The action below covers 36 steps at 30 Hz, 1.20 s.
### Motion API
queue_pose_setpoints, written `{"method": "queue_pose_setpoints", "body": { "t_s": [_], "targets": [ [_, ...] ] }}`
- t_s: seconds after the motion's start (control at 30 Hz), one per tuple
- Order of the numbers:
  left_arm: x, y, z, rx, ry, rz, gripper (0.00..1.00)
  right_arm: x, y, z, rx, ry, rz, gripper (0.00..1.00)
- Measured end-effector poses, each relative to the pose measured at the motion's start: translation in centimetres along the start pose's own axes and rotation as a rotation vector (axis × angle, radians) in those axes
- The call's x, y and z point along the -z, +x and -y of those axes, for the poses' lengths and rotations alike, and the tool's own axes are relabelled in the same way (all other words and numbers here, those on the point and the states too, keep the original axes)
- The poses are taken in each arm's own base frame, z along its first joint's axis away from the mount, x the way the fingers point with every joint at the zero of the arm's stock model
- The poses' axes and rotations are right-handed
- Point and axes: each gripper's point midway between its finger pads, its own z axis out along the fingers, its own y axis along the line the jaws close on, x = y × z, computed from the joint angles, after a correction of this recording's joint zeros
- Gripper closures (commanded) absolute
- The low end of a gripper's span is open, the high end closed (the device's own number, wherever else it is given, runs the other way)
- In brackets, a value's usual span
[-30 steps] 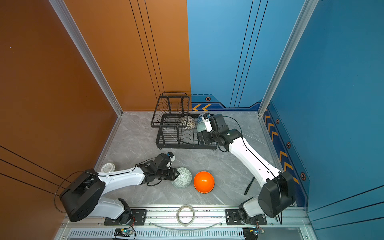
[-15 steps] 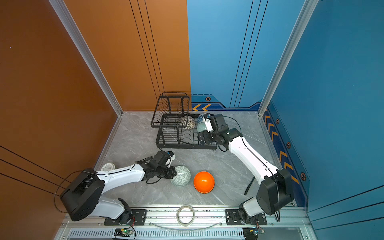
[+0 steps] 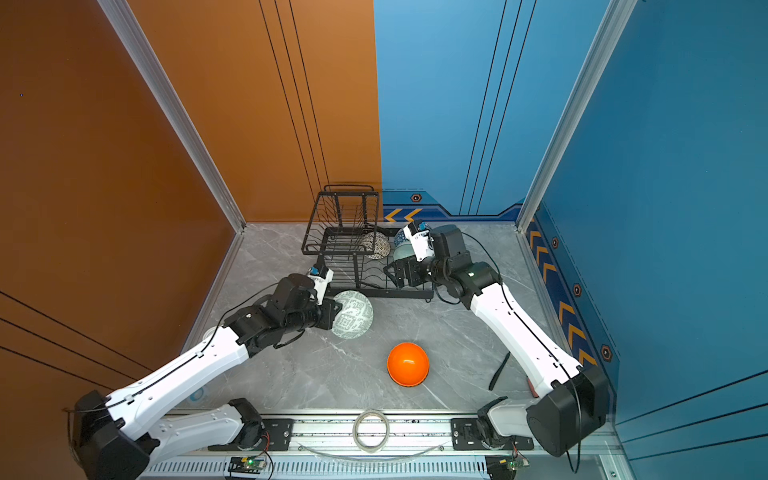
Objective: Load the bowls into the dish rack
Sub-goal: 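Grasp the green-patterned bowl's rim with the left gripper and lift it toward the rack, then grasp the lifted bowl's rim with the right gripper beside the left gripper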
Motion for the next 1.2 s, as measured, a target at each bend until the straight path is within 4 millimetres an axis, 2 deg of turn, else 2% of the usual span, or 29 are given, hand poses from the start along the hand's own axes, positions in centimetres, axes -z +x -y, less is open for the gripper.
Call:
{"method": "queue_pose_setpoints", "body": {
  "t_s": [0.13, 0.27, 0.4, 0.9, 1.1, 1.2],
  "targets": [
    [1.9, -4.1, 0.8, -0.043, -0.030, 0.114, 1.00, 0.2, -0.9, -3.9, 0.013, -0.109, 0.040, 0.00],
    [2.9, -6.3, 1.6, -0.083, -0.050, 0.175, 1.00, -0.2, -0.7, -5.3, -0.003, -0.141, 0.038, 0.00],
    [2.7, -6.4, 1.8, -0.110, -0.072, 0.182, 1.00, -0.7, -0.6, -5.4, -0.034, -0.139, 0.032, 0.00],
    [2.7, -7.2, 1.6, -0.110, -0.106, 0.220, 1.00, -2.6, 0.0, -6.1, -0.102, -0.145, 0.006, 0.13],
    [2.7, -7.3, 1.4, -0.108, -0.115, 0.227, 1.00, -3.9, 0.8, -6.1, -0.133, -0.137, -0.023, 0.22],
    [2.6, -7.5, 1.5, -0.106, -0.116, 0.233, 1.00, -5.0, 1.6, -6.1, -0.150, -0.130, -0.053, 0.30]
  ]
}}
